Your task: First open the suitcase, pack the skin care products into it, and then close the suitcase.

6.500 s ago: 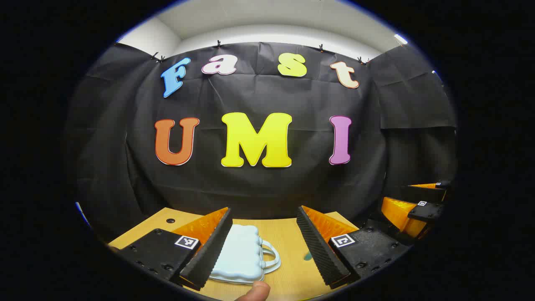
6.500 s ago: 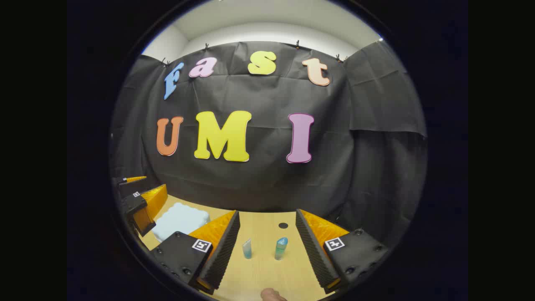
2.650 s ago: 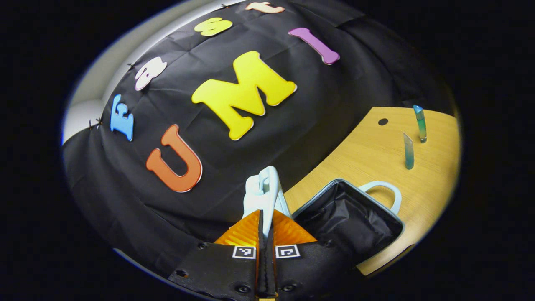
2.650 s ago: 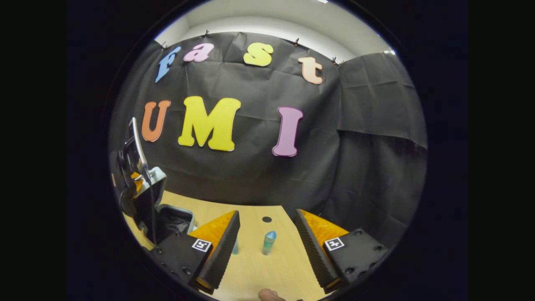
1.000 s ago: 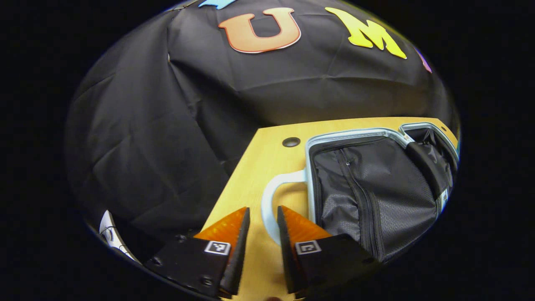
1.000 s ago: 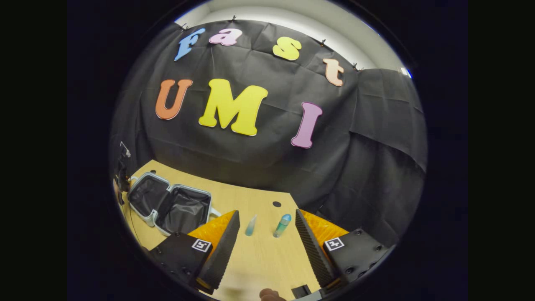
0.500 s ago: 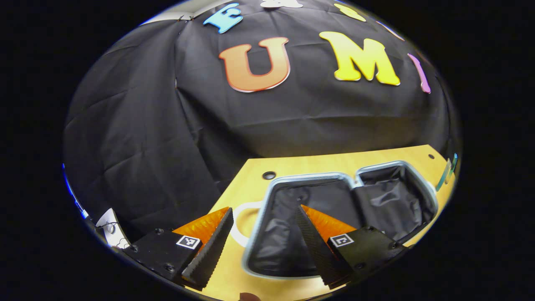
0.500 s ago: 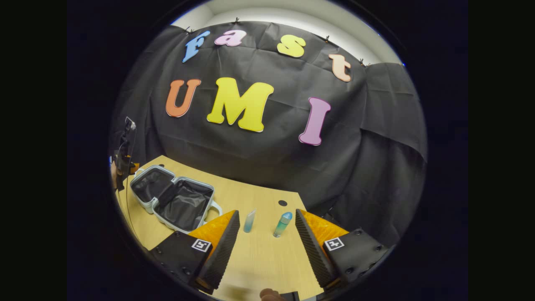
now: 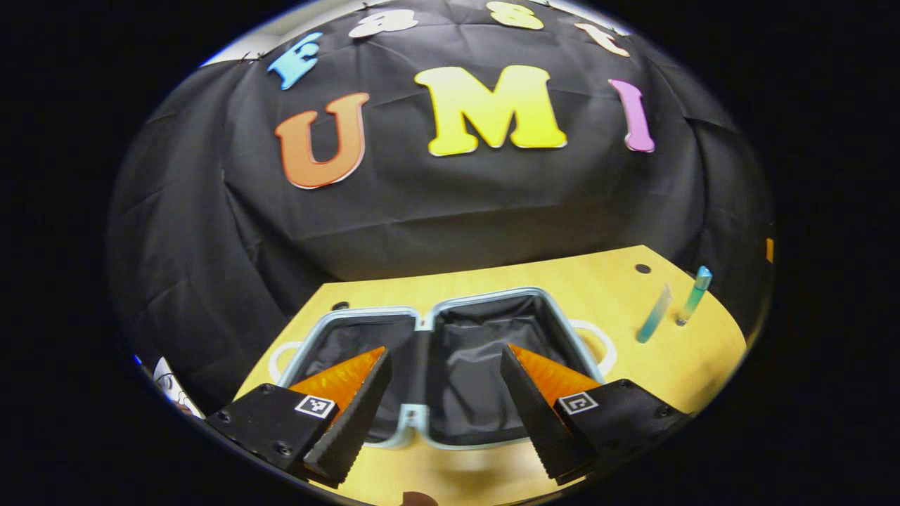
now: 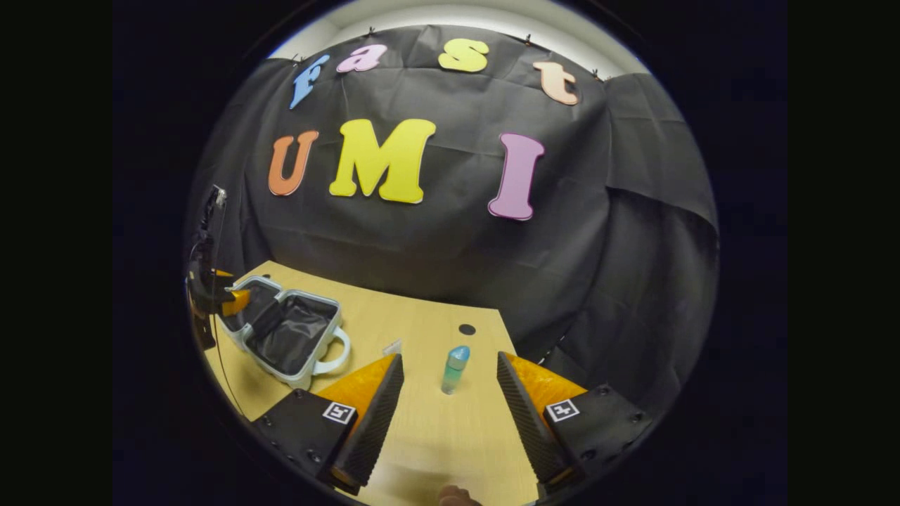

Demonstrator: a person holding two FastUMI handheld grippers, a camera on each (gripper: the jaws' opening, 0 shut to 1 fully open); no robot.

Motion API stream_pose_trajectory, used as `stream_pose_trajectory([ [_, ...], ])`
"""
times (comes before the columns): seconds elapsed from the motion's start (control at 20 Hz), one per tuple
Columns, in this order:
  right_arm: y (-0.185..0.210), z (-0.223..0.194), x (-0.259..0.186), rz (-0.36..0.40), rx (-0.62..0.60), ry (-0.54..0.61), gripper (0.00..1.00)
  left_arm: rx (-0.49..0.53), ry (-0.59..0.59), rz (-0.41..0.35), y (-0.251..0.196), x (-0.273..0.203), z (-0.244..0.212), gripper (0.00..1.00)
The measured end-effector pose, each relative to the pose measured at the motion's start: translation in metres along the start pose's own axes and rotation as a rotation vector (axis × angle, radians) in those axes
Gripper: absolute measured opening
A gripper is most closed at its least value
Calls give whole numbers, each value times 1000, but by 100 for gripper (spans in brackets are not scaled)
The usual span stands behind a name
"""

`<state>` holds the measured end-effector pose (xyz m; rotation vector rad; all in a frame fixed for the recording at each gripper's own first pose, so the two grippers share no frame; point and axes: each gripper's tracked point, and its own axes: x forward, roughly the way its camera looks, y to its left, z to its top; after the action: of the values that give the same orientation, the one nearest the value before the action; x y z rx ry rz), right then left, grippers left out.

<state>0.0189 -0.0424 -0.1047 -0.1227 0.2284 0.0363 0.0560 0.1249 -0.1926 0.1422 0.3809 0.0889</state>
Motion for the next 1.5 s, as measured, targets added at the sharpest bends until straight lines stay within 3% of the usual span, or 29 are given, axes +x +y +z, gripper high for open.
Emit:
stream_pose_trajectory([
  [0.35, -54, -25, 27, 13, 6, 61, 80, 22, 25, -217, -166, 19, -2, 99],
  [0.6, -80, -44, 47, 17, -15, 93, 79, 45, 48, -322, -248, 40, -19, 99],
  [0.9, -101, -70, 61, 13, -14, 149, 80, 8, 134, -362, -305, 88, -53, 99],
  [1.2, -113, -96, 69, -11, -14, 206, 79, 44, 135, -326, -328, 136, -65, 99],
  [1.3, -115, -101, 70, -22, -19, 215, 80, 51, 127, -327, -334, 146, -66, 93],
  [1.35, -117, -105, 68, -27, -23, 222, 80, 53, 127, -316, -334, 151, -67, 84],
  [1.4, -120, -108, 67, -33, -24, 230, 80, 59, 137, -304, -333, 155, -71, 84],
  [1.45, -122, -112, 65, -36, -21, 236, 80, 58, 139, -303, -334, 156, -72, 70],
  [1.5, -123, -114, 63, -40, -19, 243, 79, 46, 133, -312, -337, 157, -71, 66],
])
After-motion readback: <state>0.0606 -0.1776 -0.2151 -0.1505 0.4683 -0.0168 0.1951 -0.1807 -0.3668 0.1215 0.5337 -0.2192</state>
